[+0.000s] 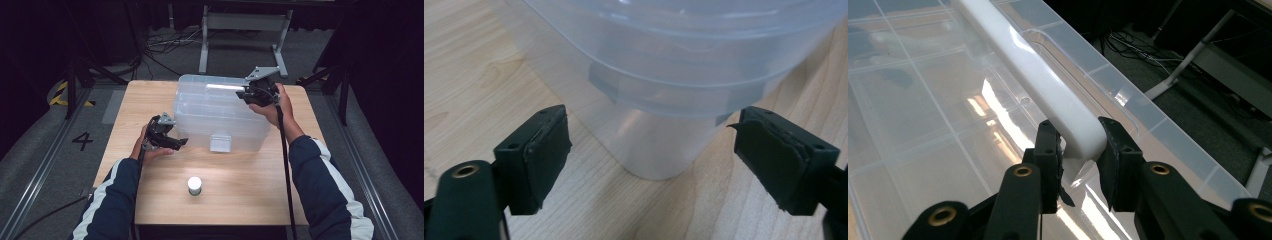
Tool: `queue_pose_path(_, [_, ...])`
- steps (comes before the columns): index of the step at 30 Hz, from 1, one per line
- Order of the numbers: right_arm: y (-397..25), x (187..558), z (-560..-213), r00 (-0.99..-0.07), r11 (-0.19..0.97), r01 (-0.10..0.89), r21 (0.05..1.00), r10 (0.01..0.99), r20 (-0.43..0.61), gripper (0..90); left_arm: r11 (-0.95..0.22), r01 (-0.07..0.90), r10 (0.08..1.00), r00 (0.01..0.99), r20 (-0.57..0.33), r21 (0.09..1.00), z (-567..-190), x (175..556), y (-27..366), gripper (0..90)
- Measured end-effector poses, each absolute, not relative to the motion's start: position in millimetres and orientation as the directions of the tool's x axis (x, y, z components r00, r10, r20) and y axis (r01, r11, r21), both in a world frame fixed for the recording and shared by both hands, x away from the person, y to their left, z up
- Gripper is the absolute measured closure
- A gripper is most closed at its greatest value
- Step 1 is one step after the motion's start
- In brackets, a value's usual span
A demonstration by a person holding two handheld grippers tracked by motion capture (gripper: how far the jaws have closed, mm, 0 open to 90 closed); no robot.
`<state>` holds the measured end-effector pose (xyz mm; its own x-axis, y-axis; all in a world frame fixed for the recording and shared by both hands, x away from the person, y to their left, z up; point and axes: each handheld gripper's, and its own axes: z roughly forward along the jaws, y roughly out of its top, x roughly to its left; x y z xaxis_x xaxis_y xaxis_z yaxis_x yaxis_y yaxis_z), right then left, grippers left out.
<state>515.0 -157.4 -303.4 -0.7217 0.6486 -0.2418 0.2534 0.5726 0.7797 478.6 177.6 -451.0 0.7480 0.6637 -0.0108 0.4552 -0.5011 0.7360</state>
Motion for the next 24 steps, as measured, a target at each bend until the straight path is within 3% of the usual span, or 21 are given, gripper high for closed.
queue_pose_path(5, [-157.4,513.9,-303.6,-0.727,0.574,0.248,0.781,0.643,-0.242,72.9,-0.513,0.442,0.655,0.756,0.002,0.736,-449.6,481.1,173.0,12.2])
queue_pose_path(10, [-159.1,512.8,-303.6,-0.738,0.572,0.244,0.783,0.634,-0.233,73.2,-0.486,0.459,0.641,0.765,-0.053,0.744,-448.5,480.6,177.1,14.4])
queue_pose_path(24, [-165.9,497.8,-301.9,-0.766,0.619,0.200,0.760,0.582,-0.272,74.2,-0.504,0.402,0.598,0.801,-0.027,0.765,-431.5,453.6,178.7,16.4])
